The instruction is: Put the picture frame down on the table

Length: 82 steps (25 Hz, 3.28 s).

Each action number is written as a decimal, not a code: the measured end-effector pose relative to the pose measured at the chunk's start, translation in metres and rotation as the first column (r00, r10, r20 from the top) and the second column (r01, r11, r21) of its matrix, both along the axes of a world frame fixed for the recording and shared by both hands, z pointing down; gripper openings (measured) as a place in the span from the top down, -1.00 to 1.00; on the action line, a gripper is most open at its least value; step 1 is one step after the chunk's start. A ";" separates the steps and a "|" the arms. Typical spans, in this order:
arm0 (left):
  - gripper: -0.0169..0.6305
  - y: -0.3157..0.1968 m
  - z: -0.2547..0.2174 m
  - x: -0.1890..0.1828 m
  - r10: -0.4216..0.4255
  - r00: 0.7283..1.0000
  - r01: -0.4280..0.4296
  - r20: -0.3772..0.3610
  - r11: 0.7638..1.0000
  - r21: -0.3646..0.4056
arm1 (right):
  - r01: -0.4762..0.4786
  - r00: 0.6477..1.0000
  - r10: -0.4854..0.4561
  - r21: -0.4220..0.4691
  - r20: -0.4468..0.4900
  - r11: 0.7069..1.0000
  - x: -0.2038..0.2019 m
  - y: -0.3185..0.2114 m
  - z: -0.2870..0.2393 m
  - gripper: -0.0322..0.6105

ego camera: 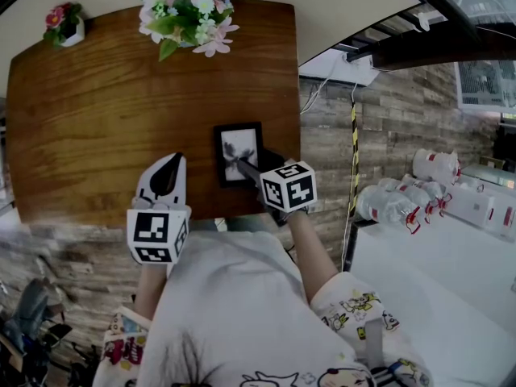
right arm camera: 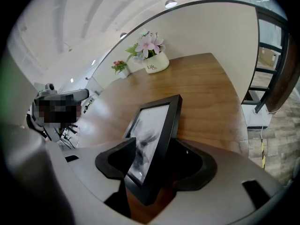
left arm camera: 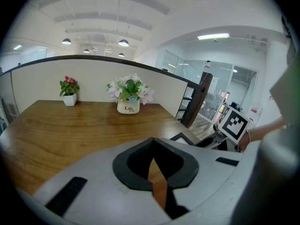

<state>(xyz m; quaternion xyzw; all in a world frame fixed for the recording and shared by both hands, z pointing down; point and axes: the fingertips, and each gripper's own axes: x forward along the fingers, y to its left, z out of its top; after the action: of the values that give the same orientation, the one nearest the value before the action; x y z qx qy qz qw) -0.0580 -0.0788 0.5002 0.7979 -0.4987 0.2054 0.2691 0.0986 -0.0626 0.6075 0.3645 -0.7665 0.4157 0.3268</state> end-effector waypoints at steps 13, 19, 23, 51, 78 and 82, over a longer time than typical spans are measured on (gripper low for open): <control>0.94 0.002 -0.008 -0.001 -0.003 1.000 0.003 0.000 1.000 0.023 | -0.035 0.999 0.036 0.028 -0.013 0.999 0.009 -0.001 -0.009 0.17; 0.94 -0.002 -0.020 0.000 -0.005 1.000 0.005 0.002 0.999 0.052 | -0.036 0.999 0.036 0.073 -0.009 0.997 0.011 -0.007 -0.026 0.17; 0.94 -0.006 -0.032 0.001 -0.005 1.000 0.005 0.004 0.997 0.080 | -0.040 0.999 0.041 0.114 -0.005 0.993 0.015 -0.014 -0.043 0.17; 0.94 -0.031 -0.110 0.014 0.010 1.000 -0.009 -0.002 0.962 0.271 | -0.041 0.997 0.002 0.482 0.081 0.875 0.018 -0.054 -0.195 0.20; 0.94 -0.022 -0.118 0.011 0.011 1.000 -0.008 -0.008 0.962 0.273 | -0.112 0.992 0.045 0.631 0.122 0.768 0.045 -0.042 -0.231 0.90; 0.94 -0.020 -0.115 0.009 0.009 1.000 -0.007 -0.007 0.964 0.266 | -0.119 0.991 0.054 0.631 0.121 0.767 0.047 -0.041 -0.230 0.90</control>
<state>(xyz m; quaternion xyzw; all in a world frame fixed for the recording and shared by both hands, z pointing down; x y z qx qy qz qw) -0.0486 -0.0986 0.3854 0.8297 -0.5174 0.1344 0.1611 0.1451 -0.1036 0.3771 0.4682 -0.8590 0.1635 0.1275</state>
